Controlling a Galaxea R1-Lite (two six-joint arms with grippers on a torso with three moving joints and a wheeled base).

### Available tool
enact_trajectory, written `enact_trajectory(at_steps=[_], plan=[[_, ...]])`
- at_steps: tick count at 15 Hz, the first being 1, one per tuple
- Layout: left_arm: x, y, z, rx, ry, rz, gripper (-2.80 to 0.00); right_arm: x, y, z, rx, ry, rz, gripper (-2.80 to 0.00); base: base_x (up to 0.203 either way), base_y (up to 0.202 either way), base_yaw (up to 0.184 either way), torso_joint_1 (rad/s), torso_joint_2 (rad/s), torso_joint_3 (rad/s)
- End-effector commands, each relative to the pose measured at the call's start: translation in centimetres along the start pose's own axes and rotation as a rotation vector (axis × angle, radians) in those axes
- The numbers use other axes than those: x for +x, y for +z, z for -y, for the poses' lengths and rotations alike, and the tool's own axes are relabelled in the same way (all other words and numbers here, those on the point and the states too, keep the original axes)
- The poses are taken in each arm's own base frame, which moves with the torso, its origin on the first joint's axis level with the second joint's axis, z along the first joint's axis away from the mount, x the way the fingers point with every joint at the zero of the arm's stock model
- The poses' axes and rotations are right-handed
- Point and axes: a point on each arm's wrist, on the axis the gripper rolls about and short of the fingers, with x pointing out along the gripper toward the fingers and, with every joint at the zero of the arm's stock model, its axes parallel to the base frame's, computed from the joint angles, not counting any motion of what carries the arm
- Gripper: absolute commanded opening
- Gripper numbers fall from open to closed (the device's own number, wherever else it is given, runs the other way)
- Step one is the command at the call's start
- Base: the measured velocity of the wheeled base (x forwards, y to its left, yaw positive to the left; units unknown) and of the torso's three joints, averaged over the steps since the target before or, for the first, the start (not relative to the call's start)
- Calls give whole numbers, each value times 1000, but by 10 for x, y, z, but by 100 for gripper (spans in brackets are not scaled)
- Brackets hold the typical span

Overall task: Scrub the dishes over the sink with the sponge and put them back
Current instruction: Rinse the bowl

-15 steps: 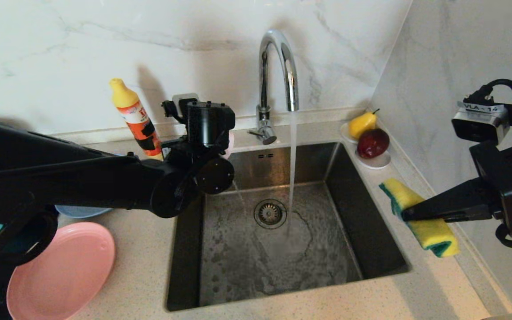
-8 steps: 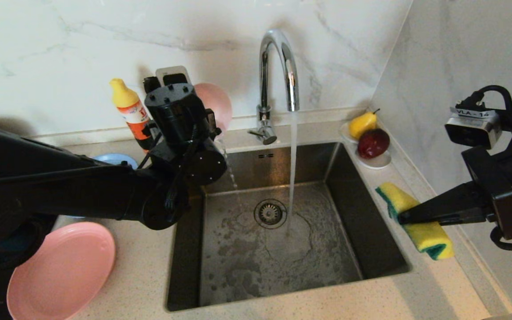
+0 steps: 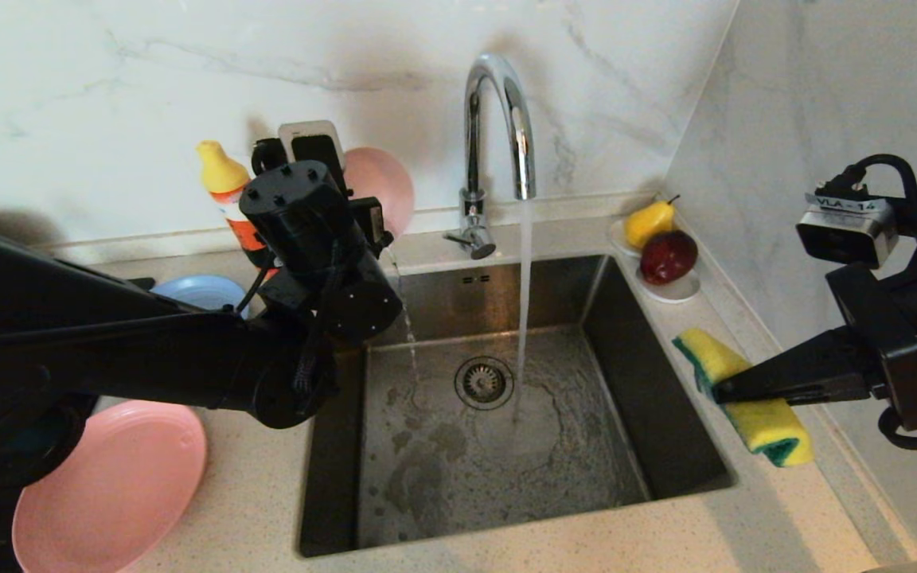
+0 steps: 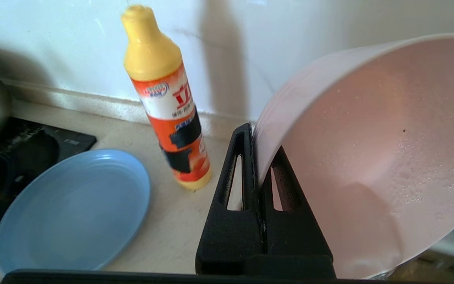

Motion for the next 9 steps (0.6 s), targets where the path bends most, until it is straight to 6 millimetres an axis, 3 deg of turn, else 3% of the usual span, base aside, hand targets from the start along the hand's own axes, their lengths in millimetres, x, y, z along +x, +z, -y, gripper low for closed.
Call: enact_trajectory(at_steps=[1,5,9], plan=[[2,-3,-1,59,0,-37,-280,-2,-1,-1,1,3,-1,-280,0,0,0,0,0,0],[2,0,-11,183,-40,-124,-280,-3,-2,-1,-1,3,2,-280,0,0,0,0,0,0],[-9,13,-27,229,-269,-237,-280,-1,-2,1,3,-2,-5,-280,0,0,0,0,0,0]])
